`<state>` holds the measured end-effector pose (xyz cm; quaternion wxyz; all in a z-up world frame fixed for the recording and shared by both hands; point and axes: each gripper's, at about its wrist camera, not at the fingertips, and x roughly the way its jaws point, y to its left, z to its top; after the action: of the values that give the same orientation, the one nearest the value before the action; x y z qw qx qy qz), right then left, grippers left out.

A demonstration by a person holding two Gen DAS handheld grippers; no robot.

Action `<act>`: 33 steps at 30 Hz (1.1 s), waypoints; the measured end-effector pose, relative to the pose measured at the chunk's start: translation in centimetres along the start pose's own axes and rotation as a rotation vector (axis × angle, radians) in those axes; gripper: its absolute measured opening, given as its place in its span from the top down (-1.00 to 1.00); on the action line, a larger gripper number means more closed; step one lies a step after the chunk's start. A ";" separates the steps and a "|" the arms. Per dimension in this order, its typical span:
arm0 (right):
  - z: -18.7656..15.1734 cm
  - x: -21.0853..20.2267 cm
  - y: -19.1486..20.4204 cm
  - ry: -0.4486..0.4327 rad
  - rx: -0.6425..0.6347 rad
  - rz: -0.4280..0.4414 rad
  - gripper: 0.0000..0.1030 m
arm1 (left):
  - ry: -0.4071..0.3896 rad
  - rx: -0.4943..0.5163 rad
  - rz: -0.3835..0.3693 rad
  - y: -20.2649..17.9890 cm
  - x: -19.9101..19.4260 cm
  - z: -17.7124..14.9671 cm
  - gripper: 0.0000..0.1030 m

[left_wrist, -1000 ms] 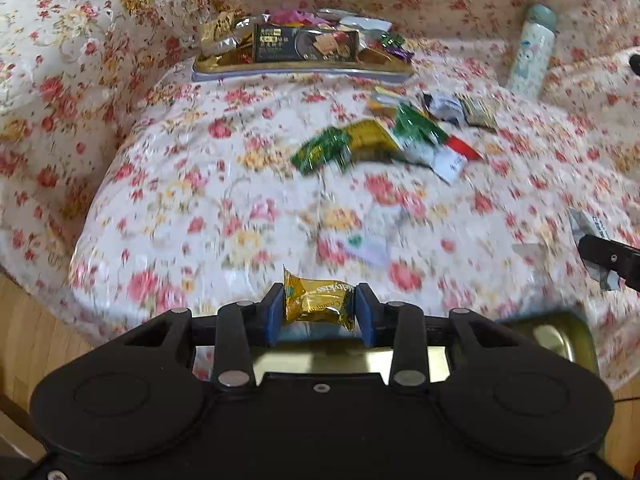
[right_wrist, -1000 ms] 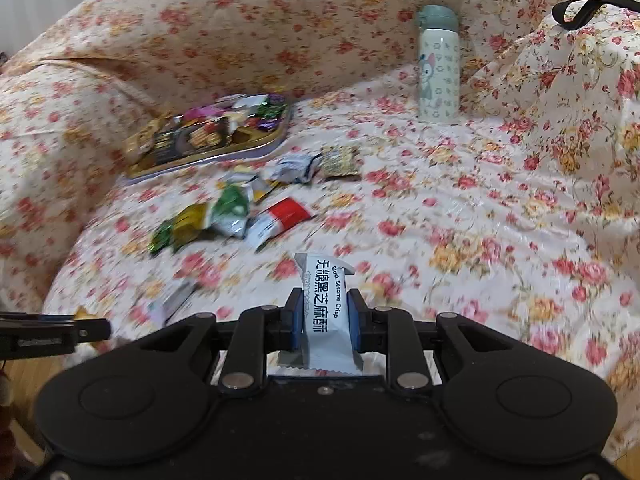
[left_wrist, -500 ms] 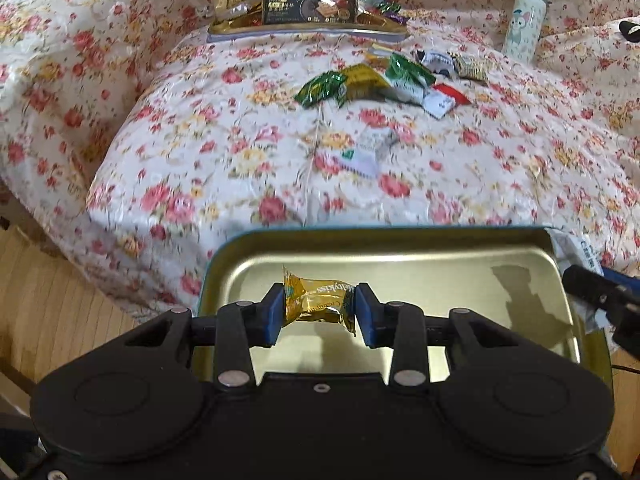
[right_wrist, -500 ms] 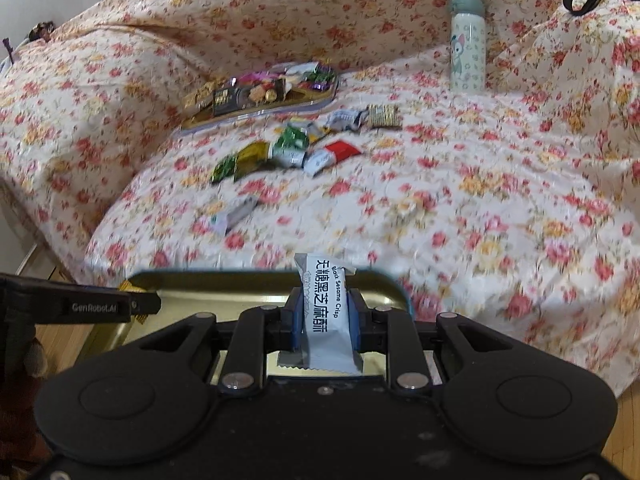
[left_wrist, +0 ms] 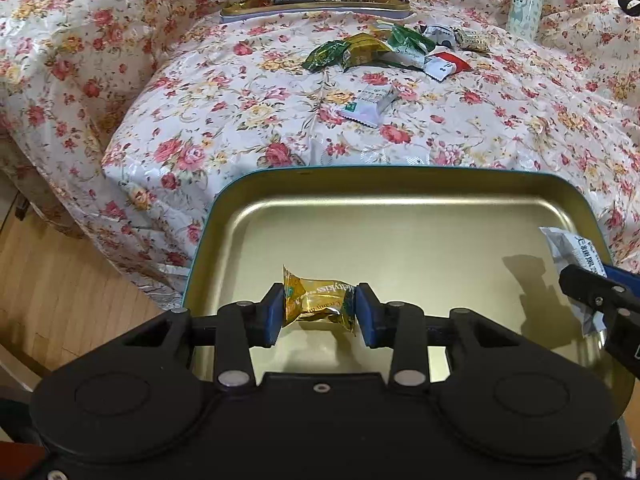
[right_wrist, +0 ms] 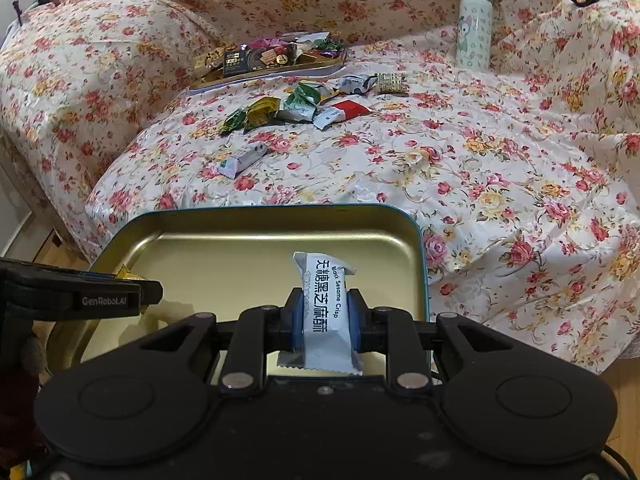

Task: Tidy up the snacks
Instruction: 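Carry the gold candy and white packet over the gold tray with both tools, then open both tools to drop the candy and packet into the tray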

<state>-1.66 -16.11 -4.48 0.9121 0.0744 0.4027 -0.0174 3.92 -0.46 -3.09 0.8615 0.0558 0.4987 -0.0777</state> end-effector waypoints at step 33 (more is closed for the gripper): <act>-0.4 0.3 0.7 0.039 -0.057 -0.045 0.49 | -0.009 0.003 0.043 -0.1 -0.2 -1.3 0.00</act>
<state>-1.65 -15.32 -4.85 0.9053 0.0395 0.4222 -0.0249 2.76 -0.30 -3.58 0.8650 0.0675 0.4935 -0.0603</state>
